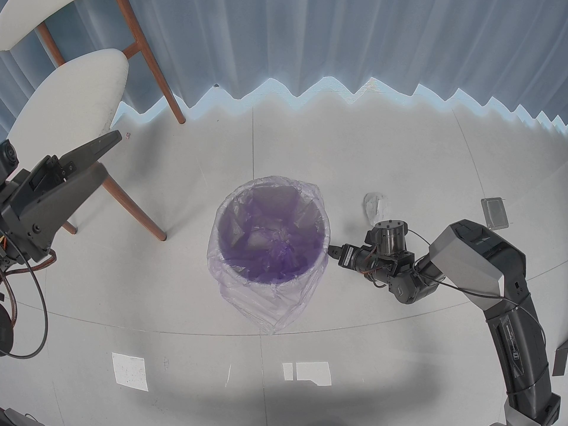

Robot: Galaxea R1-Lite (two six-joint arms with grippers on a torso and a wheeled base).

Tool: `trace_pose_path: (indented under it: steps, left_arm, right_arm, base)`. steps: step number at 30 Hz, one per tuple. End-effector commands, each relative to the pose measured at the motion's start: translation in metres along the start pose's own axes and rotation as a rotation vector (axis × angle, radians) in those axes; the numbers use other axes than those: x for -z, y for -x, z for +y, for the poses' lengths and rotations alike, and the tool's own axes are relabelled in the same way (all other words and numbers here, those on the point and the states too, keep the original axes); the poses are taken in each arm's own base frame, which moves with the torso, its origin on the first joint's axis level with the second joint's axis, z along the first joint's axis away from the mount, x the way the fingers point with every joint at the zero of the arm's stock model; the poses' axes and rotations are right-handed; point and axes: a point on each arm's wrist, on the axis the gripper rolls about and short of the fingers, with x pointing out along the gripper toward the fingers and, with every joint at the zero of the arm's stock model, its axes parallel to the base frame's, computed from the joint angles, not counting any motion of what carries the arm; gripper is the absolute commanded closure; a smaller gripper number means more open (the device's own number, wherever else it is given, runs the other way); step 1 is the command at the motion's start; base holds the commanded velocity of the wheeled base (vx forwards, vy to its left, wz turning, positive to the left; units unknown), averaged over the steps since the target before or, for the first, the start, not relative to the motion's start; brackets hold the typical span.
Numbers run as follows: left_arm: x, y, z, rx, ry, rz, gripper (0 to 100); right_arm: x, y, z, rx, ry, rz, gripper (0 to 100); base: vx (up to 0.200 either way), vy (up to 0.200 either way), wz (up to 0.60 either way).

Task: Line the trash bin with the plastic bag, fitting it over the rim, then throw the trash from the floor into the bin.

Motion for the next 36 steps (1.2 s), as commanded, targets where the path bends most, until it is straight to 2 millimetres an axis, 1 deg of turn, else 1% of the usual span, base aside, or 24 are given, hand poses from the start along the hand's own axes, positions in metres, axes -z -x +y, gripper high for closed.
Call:
trace_pose_path:
  steps: [1, 6, 7, 8, 10, 11, 15, 16, 17, 18, 19, 20, 21, 24, 25, 28, 30, 36]
  left_arm:
    - [0.001, 0.000, 0.000, 0.000, 0.003, 0.002, 0]
    - [0.001, 0.000, 0.000, -0.001, 0.003, 0.003, 0]
    - [0.003, 0.000, 0.000, -0.001, 0.008, 0.006, 0]
    - [0.003, 0.000, 0.000, -0.001, 0.008, 0.006, 0]
    - [0.003, 0.000, -0.001, 0.004, 0.009, 0.004, 0]
    - [0.002, 0.000, -0.001, 0.004, 0.007, 0.004, 0]
    - [0.002, 0.000, -0.002, 0.005, 0.006, 0.003, 0]
    - [0.002, 0.000, -0.002, 0.006, 0.006, 0.004, 0]
    - [0.002, 0.000, -0.002, 0.006, 0.006, 0.004, 0]
    - [0.002, 0.000, -0.002, 0.007, 0.008, 0.004, 0]
    - [0.002, 0.000, -0.002, 0.007, 0.008, 0.004, 0]
    - [0.003, -0.001, -0.003, 0.010, 0.009, 0.004, 0]
    - [0.003, -0.001, -0.003, 0.010, 0.009, 0.004, 0]
    - [0.003, -0.001, -0.003, 0.011, 0.011, 0.004, 0]
    - [0.003, -0.001, -0.003, 0.013, 0.010, 0.004, 0]
    - [0.003, -0.001, -0.003, 0.016, 0.011, 0.005, 0]
    - [0.003, -0.001, -0.003, 0.016, 0.011, 0.005, 0]
    - [0.004, -0.001, -0.003, 0.015, 0.012, 0.005, 0]
  right_arm:
    - [0.007, -0.007, -0.010, 0.013, -0.004, 0.011, 0]
    - [0.007, -0.007, -0.015, 0.050, -0.011, 0.021, 0]
    - [0.004, -0.006, -0.019, 0.085, -0.016, 0.013, 0]
    - [0.004, -0.006, -0.019, 0.086, -0.016, 0.013, 0]
    - [-0.002, -0.001, -0.021, 0.106, -0.023, -0.001, 0]
    - [-0.008, 0.009, -0.020, 0.114, -0.030, -0.003, 0]
    - [-0.014, 0.040, -0.010, 0.112, -0.036, 0.011, 0]
    - [-0.014, 0.046, -0.006, 0.104, -0.034, 0.006, 0]
    - [-0.014, 0.046, -0.006, 0.104, -0.034, 0.006, 0]
    - [-0.013, 0.060, 0.000, 0.084, -0.027, -0.010, 0]
    - [-0.013, 0.061, 0.000, 0.082, -0.026, -0.012, 0]
    - [-0.008, 0.069, 0.007, 0.047, -0.017, -0.012, 0]
    - [-0.005, 0.072, 0.010, 0.030, -0.011, -0.009, 0]
    - [0.001, 0.077, 0.013, 0.017, -0.002, -0.010, 0]
    - [0.006, 0.078, 0.018, 0.001, 0.006, -0.007, 0]
    - [0.010, 0.080, 0.023, -0.018, 0.014, -0.014, 0]
    - [0.014, 0.081, 0.030, -0.035, 0.020, -0.009, 0]
    - [0.026, 0.078, 0.043, -0.062, 0.033, 0.020, 0]
  base:
    - [0.000, 0.000, 0.00]
    - [0.000, 0.000, 0.00]
    - [0.000, 0.000, 0.00]
    - [0.000, 0.000, 0.00]
    - [0.000, 0.000, 0.00]
    - [0.000, 0.000, 0.00]
    - [0.000, 0.000, 0.00]
    - [0.000, 0.000, 0.00]
    - [0.000, 0.000, 0.00]
    - [0.000, 0.000, 0.00]
    - [0.000, 0.000, 0.00]
    - [0.000, 0.000, 0.00]
    - [0.000, 0.000, 0.00]
    - [0.000, 0.000, 0.00]
    - [0.000, 0.000, 0.00]
    - [0.000, 0.000, 0.00]
    - [0.000, 0.000, 0.00]
    - [0.000, 0.000, 0.00]
